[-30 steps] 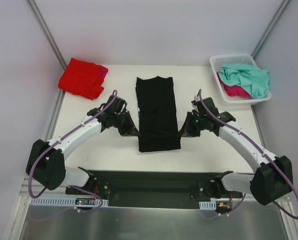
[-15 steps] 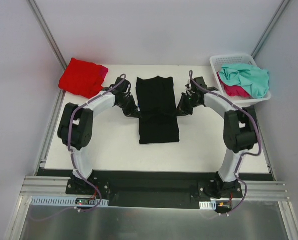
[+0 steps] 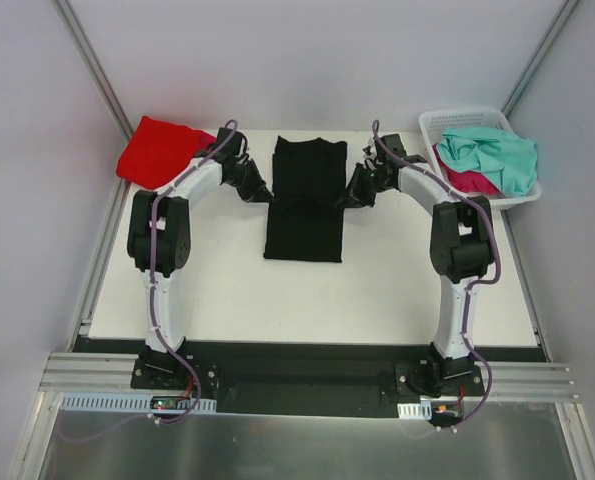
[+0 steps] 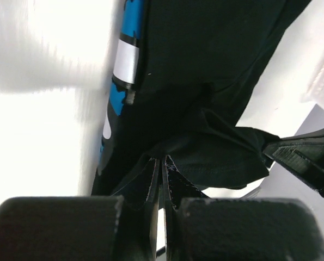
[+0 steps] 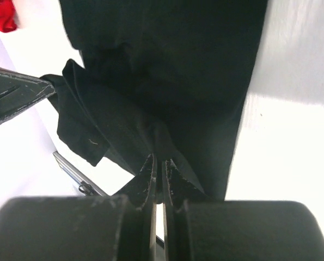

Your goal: Fold and stack the t-shirts

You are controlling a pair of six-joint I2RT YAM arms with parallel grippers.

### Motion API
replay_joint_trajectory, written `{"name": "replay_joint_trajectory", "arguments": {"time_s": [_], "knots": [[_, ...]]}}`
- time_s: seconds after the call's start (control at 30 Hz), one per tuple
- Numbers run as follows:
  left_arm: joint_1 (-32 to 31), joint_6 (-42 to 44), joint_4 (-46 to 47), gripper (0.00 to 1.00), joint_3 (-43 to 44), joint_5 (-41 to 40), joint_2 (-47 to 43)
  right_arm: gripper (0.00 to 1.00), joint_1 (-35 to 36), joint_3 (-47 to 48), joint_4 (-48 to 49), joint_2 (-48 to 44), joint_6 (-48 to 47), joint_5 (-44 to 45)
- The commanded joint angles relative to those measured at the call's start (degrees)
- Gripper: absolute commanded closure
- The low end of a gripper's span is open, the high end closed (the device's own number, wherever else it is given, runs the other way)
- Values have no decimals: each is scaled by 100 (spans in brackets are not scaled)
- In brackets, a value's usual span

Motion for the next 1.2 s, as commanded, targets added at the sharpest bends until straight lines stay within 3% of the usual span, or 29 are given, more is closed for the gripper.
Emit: {"name": "replay_joint_trajectory", "arguments": {"time_s": [0.0,0.43,0.5,0.53,0.57,0.9,1.17], "knots": [[53,168,-81,100,564,208,409,98,-103,452,-167,170,-25,-154],[44,432,-81,100,1101,209,884,98,-182,664,-273,706,-218,-49],[44,449,-72,100,1233,226,972,95,-182,699,-282,750,-235,12],[44,484,-81,86,1268,209,1007,91,-191,760,-308,759,-244,47],[44,493,-72,81,1312,209,1042,87,-191,787,-334,751,-270,65],[44,713,104,66,1426,121,972,74,-165,963,-519,408,-771,775],[44,818,297,61,1234,-28,700,69,20,779,-397,-119,-1220,1602]]}}
